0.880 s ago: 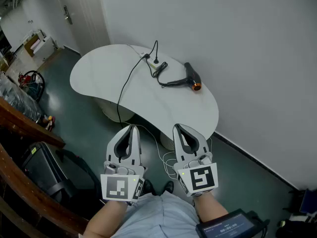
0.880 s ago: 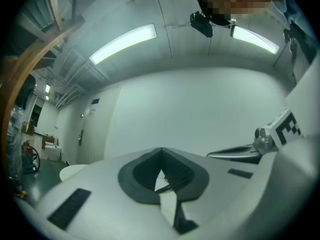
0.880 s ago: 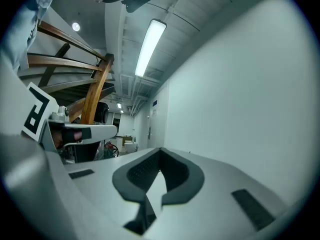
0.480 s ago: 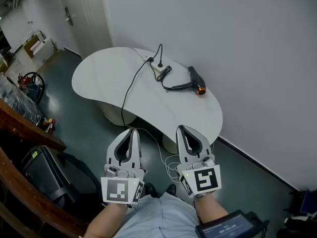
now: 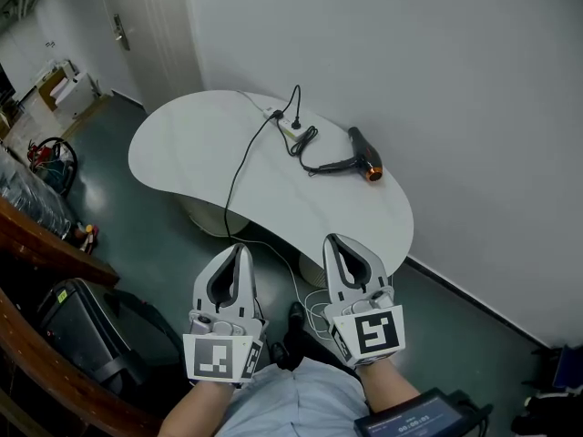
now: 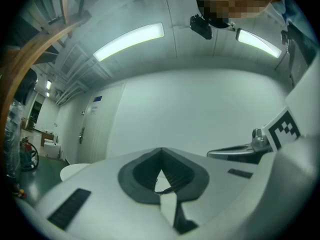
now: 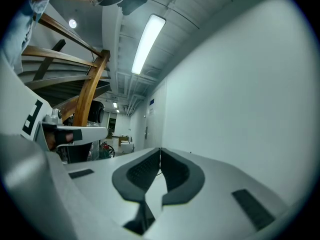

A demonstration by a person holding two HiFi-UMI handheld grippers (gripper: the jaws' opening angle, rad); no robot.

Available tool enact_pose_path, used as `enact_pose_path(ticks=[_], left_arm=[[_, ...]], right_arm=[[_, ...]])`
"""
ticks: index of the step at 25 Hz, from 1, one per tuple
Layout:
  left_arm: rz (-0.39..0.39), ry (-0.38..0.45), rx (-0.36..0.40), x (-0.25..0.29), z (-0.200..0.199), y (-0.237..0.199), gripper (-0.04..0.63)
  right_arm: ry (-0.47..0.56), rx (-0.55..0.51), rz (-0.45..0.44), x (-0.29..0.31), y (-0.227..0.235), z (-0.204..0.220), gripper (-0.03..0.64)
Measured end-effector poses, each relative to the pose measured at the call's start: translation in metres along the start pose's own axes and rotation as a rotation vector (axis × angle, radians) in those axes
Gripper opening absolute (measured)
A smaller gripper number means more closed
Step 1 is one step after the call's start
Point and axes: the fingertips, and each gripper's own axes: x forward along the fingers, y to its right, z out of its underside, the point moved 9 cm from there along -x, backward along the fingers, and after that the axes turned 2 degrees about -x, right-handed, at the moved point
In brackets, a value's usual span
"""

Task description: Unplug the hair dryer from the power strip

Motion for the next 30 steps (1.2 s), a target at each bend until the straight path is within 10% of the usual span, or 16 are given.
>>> enact_pose_path(ticks=[30], left_arm=[[-0.038, -0.049, 0.093, 0.222, 0.0, -0.051, -0.002]], right_arm=[[-0.002, 0.074, -0.075, 0.218, 0.128, 0.008, 0.002]])
